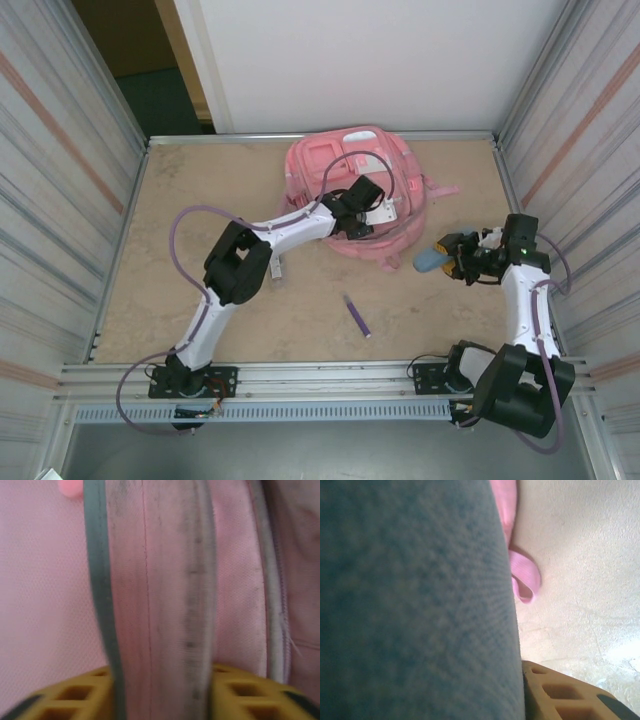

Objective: Pack the student bag

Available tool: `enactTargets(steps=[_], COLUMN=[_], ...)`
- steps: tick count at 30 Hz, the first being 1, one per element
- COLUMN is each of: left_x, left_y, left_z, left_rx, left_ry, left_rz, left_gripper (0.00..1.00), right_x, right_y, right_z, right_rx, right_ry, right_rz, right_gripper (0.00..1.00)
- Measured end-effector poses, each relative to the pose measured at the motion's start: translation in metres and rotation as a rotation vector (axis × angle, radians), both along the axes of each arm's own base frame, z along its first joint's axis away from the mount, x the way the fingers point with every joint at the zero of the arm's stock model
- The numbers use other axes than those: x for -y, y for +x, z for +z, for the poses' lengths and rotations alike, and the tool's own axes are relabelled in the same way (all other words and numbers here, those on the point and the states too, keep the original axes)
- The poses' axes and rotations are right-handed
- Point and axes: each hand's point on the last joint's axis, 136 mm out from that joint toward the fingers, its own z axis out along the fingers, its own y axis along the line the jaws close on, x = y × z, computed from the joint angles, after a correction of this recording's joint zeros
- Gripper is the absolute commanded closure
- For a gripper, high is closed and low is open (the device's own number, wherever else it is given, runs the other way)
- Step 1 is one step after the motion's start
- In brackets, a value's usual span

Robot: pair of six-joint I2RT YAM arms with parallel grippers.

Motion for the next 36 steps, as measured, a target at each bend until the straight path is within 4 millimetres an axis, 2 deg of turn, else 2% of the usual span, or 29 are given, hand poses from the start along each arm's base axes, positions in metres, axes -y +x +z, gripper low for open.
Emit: enactTargets(steps=[7,9,11,15,17,19,22,25,28,30,33,36], left_x=[0.000,0.000,0.001,-0.004,-0.012,-0.020,-0.020,-0.012,-0.006,-0.001,0.005,0.007], left_y=[-0.017,-0.023,-0.026,-0.020,-0.016,-0.012,-0.015,-0.024,-0.031,-0.035,-0.040,-0.042], left_z=[0.024,0.040,0.064,0.134,0.159,0.173,0.178,0.174,0.177,0.179,0.178,0.172], left_rx=[0.010,0.005,0.001,-0.020,-0.042,-0.074,-0.129,-0.200,-0.261,-0.297,-0.343,-0.376], left_ry=[0.040,0.024,-0.027,-0.237,-0.333,-0.402,-0.463,-0.506,-0.561,-0.594,-0.630,-0.649], left_rz=[-0.035,-0.034,-0.023,0.017,0.042,0.065,0.076,0.068,0.063,0.055,0.049,0.063], left_gripper=[1.00,1.00,1.00,1.00,1.00,1.00,1.00,1.00,1.00,1.00,1.00,1.00], right_x=[-0.012,-0.019,-0.028,-0.055,-0.069,-0.079,-0.092,-0.105,-0.120,-0.127,-0.127,-0.122], right_y=[-0.004,-0.002,0.003,0.021,0.030,0.042,0.067,0.090,0.112,0.125,0.138,0.145], right_z=[0.001,0.002,0.003,-0.004,-0.012,-0.021,-0.034,-0.041,-0.036,-0.032,-0.037,-0.050], right_rx=[0.002,0.012,0.021,0.007,-0.011,-0.033,-0.047,-0.019,0.023,0.051,0.064,0.062], right_ry=[-0.003,0.000,0.016,0.045,0.052,0.058,0.058,0.022,0.009,0.001,-0.027,-0.027], right_rz=[0.050,0.077,0.097,0.146,0.165,0.164,0.130,0.092,0.053,0.024,-0.039,-0.114], right_gripper=[0.64,0.64,0.64,0.65,0.65,0.65,0.65,0.62,0.60,0.62,0.64,0.62])
